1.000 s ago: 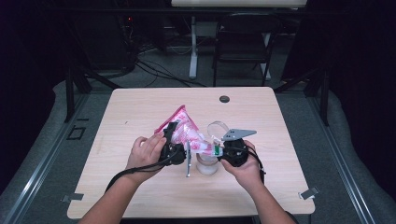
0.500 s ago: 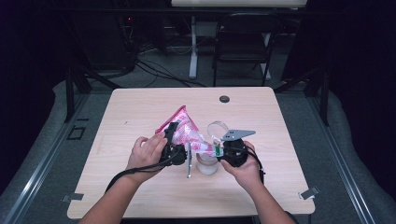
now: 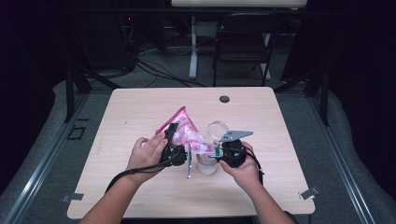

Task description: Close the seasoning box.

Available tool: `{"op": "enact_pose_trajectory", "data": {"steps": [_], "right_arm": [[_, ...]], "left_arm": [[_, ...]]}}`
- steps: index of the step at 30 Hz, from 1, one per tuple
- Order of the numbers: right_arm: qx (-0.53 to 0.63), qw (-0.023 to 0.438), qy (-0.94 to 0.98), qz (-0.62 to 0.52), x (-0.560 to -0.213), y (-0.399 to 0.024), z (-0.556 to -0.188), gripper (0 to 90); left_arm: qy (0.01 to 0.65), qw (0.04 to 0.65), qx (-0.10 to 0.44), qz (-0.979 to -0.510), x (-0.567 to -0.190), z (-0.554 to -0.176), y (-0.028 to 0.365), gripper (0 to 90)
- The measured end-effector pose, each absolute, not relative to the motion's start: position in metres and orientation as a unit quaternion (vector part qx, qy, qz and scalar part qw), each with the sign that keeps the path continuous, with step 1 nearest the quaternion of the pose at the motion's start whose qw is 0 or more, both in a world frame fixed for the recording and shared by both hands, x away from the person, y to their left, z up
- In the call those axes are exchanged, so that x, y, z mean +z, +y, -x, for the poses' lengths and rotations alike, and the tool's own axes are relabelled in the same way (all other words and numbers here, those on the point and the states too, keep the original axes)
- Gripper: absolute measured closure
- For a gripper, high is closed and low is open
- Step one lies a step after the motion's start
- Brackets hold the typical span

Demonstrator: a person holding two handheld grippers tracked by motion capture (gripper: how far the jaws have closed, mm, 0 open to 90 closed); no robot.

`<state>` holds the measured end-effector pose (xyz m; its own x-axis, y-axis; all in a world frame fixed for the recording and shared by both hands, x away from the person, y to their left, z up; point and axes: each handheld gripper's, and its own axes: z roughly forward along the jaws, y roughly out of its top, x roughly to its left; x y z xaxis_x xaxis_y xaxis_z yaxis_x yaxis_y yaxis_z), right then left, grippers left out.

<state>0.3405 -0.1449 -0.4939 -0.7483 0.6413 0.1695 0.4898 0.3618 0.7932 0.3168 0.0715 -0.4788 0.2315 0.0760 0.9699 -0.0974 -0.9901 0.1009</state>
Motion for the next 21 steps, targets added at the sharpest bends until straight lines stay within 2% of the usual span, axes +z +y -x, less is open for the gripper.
{"op": "enact_pose_trajectory", "data": {"steps": [21], "right_arm": [[0.447,0.077,0.821,-0.347,-0.4994,-0.1405,-0.343,90.0]], "left_arm": [[-0.012,0.059,0.624,-0.779,-0.4798,-0.3153,0.0734,63.4]]}}
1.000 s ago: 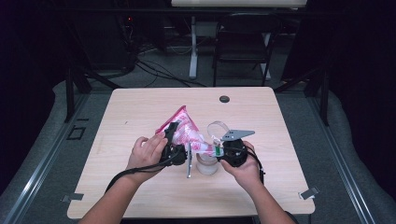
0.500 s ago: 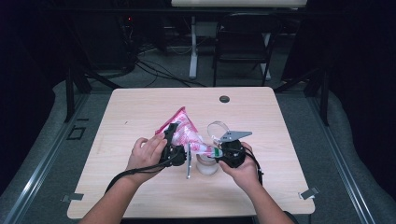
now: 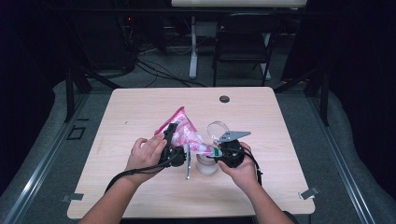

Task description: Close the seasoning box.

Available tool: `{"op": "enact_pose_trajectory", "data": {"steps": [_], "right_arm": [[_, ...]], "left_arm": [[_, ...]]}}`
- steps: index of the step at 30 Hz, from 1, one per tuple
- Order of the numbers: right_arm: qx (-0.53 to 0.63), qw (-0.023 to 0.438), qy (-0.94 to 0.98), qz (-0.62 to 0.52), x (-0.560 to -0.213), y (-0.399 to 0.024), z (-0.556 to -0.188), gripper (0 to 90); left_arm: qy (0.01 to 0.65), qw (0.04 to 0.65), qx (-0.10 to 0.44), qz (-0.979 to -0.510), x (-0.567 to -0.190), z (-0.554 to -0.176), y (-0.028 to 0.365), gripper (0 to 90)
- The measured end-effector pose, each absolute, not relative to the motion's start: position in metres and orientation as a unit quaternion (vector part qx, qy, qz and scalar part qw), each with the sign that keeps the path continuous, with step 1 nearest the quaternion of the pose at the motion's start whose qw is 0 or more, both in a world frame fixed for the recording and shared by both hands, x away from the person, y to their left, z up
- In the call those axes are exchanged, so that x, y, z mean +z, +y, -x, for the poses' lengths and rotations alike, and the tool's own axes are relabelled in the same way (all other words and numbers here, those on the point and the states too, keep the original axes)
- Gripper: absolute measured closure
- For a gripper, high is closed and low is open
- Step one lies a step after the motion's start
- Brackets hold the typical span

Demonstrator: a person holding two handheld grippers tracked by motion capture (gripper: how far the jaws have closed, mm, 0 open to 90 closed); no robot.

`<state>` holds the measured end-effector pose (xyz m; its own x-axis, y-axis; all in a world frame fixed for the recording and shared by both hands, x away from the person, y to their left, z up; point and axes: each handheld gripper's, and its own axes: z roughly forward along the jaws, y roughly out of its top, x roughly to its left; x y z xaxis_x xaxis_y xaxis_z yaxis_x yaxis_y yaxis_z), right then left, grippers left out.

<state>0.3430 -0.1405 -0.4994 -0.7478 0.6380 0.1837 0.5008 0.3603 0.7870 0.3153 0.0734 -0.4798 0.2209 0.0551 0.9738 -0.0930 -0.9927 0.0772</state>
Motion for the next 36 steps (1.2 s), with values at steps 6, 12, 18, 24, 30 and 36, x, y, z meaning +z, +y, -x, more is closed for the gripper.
{"op": "enact_pose_trajectory", "data": {"steps": [6,12,18,24,30,36], "right_arm": [[0.442,0.077,0.824,-0.345,-0.5005,-0.1387,-0.3429,90.0],[0.442,0.076,0.826,-0.343,-0.5006,-0.1396,-0.3426,90.0],[0.442,0.076,0.825,-0.345,-0.5008,-0.1399,-0.3424,90.0],[0.443,0.075,0.824,-0.345,-0.5008,-0.1401,-0.3425,90.0],[0.444,0.075,0.823,-0.346,-0.5006,-0.1404,-0.3424,90.0],[0.447,0.075,0.822,-0.346,-0.5009,-0.1406,-0.3426,90.0]], "left_arm": [[-0.017,0.057,0.631,-0.774,-0.4778,-0.3139,0.0736,63.5],[-0.022,0.054,0.634,-0.771,-0.4768,-0.3126,0.0726,63.5],[-0.024,0.053,0.634,-0.772,-0.4762,-0.3129,0.072,63.5],[-0.025,0.053,0.635,-0.77,-0.4754,-0.3129,0.0716,63.6],[-0.026,0.054,0.638,-0.768,-0.4743,-0.3125,0.0711,63.6],[-0.028,0.055,0.638,-0.767,-0.474,-0.3124,0.0708,63.6]]}}
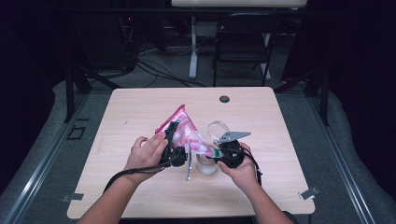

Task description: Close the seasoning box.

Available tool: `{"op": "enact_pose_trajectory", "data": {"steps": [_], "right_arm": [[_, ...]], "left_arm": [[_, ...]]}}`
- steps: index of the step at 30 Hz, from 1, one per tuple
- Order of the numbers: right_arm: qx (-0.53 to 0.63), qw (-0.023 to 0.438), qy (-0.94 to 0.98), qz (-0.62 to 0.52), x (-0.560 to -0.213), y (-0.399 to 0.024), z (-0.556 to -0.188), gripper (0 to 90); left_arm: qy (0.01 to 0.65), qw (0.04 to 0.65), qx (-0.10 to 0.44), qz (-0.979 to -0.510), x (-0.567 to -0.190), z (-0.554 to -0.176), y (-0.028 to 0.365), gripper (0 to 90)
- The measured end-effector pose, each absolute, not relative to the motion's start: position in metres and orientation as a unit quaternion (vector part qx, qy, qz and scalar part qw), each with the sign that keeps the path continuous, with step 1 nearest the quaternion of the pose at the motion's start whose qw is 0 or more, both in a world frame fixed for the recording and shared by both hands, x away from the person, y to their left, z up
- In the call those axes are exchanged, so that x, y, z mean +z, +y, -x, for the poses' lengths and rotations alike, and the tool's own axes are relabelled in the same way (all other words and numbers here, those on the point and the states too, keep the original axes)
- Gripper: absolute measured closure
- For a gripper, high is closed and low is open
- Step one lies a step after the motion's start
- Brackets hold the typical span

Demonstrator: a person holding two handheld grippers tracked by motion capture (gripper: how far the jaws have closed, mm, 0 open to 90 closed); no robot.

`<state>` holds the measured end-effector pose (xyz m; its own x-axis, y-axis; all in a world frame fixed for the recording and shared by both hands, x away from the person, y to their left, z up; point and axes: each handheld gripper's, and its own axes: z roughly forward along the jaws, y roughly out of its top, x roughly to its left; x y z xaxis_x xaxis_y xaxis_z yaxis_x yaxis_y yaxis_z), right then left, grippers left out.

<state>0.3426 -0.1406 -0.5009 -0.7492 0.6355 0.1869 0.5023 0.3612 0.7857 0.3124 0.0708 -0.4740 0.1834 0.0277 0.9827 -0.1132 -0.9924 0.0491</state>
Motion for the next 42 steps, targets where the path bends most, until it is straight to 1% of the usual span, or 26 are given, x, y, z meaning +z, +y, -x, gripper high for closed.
{"op": "enact_pose_trajectory", "data": {"steps": [20,28,29,33,42], "right_arm": [[0.448,0.074,0.82,-0.348,-0.5008,-0.1431,-0.3428,90.0],[0.45,0.074,0.818,-0.35,-0.5005,-0.1435,-0.3423,90.0],[0.45,0.073,0.819,-0.349,-0.5003,-0.1438,-0.3423,90.0],[0.449,0.074,0.82,-0.348,-0.5004,-0.1445,-0.3421,90.0],[0.449,0.074,0.819,-0.351,-0.5011,-0.1451,-0.3421,90.0]], "left_arm": [[-0.034,0.056,0.642,-0.764,-0.4734,-0.3118,0.0685,63.5],[-0.039,0.058,0.647,-0.76,-0.4724,-0.3119,0.0678,63.6],[-0.049,0.068,0.655,-0.751,-0.4732,-0.3136,0.0681,63.5],[-0.048,0.051,0.652,-0.755,-0.4715,-0.3106,0.0663,63.6],[-0.058,0.056,0.661,-0.746,-0.4719,-0.3106,0.0649,63.7]]}}
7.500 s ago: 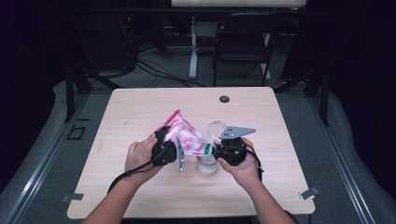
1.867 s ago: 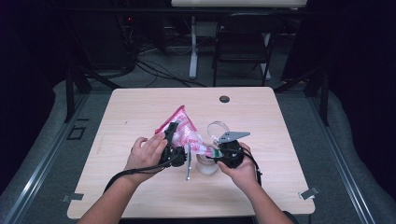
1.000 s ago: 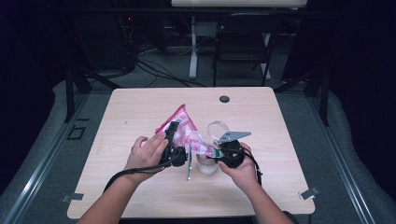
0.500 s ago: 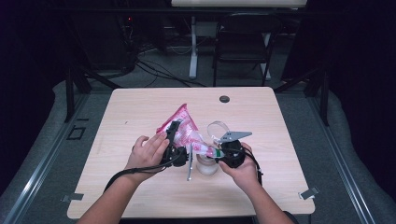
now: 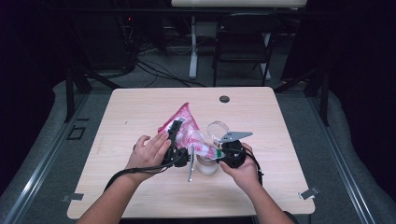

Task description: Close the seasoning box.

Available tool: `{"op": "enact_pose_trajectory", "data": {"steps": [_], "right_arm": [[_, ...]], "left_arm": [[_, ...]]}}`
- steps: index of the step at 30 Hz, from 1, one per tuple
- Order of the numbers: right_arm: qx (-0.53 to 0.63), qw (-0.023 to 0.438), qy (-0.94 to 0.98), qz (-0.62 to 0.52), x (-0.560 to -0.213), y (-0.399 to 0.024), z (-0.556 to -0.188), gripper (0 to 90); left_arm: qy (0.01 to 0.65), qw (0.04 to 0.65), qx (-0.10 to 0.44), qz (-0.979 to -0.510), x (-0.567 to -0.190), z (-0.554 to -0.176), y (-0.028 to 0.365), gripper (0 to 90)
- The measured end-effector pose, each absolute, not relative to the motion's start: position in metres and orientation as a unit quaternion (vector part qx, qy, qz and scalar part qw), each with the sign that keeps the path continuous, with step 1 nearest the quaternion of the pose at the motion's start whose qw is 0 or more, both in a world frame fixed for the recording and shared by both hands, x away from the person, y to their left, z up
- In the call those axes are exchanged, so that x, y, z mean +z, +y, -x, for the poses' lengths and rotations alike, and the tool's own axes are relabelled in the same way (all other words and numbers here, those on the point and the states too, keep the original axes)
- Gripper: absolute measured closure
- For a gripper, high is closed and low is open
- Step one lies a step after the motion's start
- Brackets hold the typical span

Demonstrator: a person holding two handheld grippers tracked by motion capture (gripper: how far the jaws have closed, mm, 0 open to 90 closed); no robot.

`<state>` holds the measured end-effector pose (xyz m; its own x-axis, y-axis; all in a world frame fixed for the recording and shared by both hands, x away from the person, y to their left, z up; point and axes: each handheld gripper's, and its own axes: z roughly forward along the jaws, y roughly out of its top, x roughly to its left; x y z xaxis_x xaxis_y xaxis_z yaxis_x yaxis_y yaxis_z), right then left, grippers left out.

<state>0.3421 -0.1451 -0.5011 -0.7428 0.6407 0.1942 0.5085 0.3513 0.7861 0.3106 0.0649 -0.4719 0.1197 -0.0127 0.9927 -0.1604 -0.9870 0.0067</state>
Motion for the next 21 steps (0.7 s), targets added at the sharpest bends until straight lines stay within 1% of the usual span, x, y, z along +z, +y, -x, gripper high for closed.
{"op": "enact_pose_trajectory", "data": {"steps": [21], "right_arm": [[0.449,0.074,0.819,-0.351,-0.5007,-0.147,-0.3426,90.0]], "left_arm": [[-0.066,0.052,0.663,-0.744,-0.4692,-0.3105,0.0624,63.6]]}}
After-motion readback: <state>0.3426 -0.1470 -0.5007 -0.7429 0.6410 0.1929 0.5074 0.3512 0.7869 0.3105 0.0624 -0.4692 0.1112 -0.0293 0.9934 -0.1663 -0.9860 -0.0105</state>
